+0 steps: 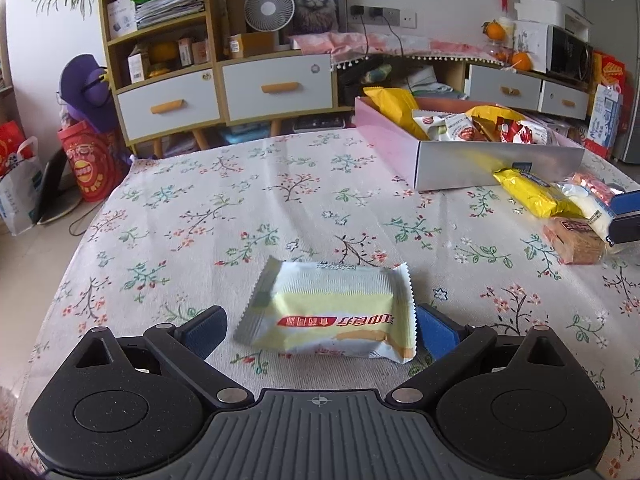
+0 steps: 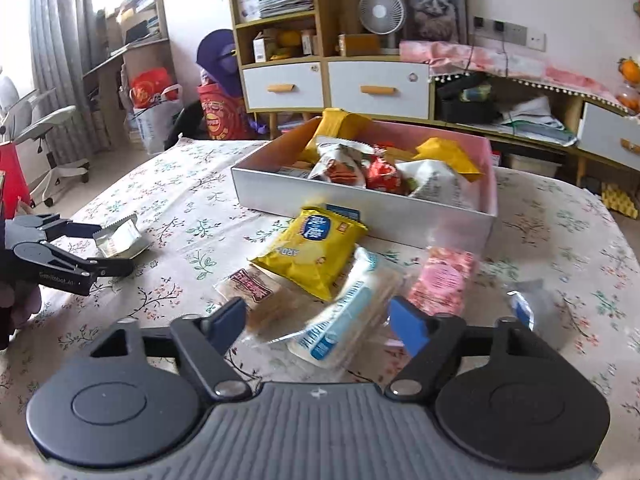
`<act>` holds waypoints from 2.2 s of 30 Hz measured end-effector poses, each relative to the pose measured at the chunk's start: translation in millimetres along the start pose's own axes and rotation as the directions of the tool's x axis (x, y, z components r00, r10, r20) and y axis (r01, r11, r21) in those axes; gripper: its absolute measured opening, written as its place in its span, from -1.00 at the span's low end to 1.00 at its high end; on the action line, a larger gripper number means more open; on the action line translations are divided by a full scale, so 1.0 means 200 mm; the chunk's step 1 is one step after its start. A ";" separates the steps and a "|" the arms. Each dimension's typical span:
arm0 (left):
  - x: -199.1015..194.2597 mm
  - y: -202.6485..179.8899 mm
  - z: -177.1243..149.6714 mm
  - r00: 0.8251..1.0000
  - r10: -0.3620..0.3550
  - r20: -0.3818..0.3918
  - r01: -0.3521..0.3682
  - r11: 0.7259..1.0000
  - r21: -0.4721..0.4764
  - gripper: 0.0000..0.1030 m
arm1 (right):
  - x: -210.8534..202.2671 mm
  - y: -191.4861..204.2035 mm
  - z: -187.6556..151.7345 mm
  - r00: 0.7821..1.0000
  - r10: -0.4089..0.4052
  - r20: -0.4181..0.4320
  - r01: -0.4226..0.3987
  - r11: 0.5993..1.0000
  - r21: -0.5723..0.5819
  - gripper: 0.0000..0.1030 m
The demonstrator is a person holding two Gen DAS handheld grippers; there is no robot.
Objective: Organize snacks
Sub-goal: 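Grasp the white-yellow cake packet with the left gripper while the right grasps the white milk stick, then carry the cake packet and milk stick into the pink box and release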
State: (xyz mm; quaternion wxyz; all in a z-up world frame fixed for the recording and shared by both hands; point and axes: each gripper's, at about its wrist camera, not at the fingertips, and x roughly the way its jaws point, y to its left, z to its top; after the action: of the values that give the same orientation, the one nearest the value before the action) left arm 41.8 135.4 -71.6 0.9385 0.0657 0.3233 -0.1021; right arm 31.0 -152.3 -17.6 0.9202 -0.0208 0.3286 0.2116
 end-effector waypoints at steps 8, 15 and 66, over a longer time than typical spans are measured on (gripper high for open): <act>0.03 -0.03 0.03 1.000 -0.016 -0.004 0.016 1.000 0.015 0.93 | 0.04 -0.01 0.00 0.999 -0.046 -0.018 0.046 0.999 -0.007 0.06; 0.05 -0.06 0.06 1.000 -0.025 -0.012 0.025 1.000 -0.001 0.73 | 0.08 -0.03 -0.01 0.995 -0.085 -0.059 0.086 0.996 0.004 -0.13; 0.10 -0.49 0.61 0.996 -0.072 0.056 0.074 0.997 -0.032 0.30 | 0.09 -0.16 0.41 0.994 -0.055 0.096 0.054 0.998 0.016 -0.68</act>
State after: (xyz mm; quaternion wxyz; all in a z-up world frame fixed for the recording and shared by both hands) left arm 106.0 14.3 6.2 0.9437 0.0348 0.3011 -0.1326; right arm 104.6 -159.5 31.6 0.9406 -0.0134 0.2844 0.1850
